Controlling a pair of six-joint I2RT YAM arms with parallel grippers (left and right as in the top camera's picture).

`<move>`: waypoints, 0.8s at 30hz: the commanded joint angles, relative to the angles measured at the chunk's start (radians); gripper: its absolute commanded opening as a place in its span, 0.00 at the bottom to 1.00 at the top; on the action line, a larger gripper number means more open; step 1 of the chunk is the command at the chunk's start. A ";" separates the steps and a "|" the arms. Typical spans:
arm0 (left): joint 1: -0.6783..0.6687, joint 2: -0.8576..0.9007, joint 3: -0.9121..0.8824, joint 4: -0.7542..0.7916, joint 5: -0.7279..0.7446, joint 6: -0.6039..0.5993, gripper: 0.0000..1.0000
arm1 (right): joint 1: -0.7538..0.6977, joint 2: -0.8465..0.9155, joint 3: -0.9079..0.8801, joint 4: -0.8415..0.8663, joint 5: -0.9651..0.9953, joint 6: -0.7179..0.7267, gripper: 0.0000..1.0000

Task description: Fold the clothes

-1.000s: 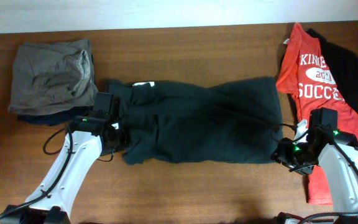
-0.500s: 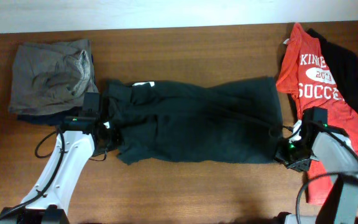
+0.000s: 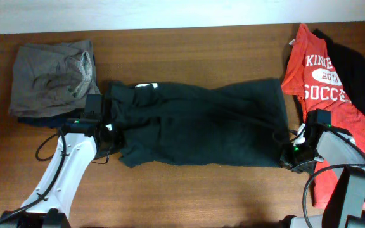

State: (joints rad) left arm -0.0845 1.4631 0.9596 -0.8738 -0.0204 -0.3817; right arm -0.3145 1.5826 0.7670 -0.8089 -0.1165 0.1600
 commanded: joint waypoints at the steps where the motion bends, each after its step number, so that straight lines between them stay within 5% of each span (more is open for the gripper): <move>1: 0.008 -0.006 0.008 -0.013 -0.041 0.016 0.01 | -0.006 0.011 0.002 -0.038 -0.011 0.037 0.04; 24: 0.040 -0.188 0.204 -0.301 -0.082 0.039 0.01 | -0.006 -0.383 0.259 -0.422 -0.072 0.036 0.04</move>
State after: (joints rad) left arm -0.0509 1.3403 1.1427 -1.1606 -0.0654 -0.3599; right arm -0.3145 1.2781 0.9844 -1.2083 -0.1612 0.1879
